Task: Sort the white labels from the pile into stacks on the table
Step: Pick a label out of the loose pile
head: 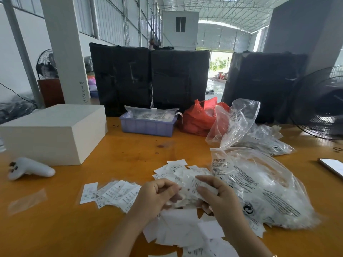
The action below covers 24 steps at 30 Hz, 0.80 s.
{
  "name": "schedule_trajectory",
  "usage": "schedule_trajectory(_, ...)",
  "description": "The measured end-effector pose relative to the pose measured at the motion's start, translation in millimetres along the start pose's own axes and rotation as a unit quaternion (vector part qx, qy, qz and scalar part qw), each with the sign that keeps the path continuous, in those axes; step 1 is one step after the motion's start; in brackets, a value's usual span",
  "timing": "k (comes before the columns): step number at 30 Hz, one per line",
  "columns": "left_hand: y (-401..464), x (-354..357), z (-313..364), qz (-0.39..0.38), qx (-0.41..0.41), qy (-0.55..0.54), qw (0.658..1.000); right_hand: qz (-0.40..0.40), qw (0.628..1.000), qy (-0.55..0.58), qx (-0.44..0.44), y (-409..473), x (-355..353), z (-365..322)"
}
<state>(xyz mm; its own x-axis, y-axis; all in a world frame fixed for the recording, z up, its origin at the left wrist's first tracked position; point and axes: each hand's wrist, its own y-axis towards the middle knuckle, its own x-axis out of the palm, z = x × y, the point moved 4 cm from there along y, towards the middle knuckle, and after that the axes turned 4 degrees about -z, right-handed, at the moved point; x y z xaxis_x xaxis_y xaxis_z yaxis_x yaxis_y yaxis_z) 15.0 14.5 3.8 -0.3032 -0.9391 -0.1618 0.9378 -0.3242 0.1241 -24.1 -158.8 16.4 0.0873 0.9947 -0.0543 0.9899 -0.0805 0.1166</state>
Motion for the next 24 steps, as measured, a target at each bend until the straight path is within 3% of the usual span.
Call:
schedule_trajectory(3, 0, 0, 0, 0.0, -0.003, -0.011, 1.0, 0.021, 0.997, 0.071, 0.003, -1, -3, 0)
schedule_trajectory(13, 1, -2, -1, 0.02, 0.006, 0.019, 1.0, -0.037, 0.997, -0.062, -0.01, -4, 12, 5)
schedule_trajectory(24, 0, 0, 1, 0.021, 0.015, 0.024, 0.999, -0.021, 0.997, 0.068, 0.025, -3, 7, 9)
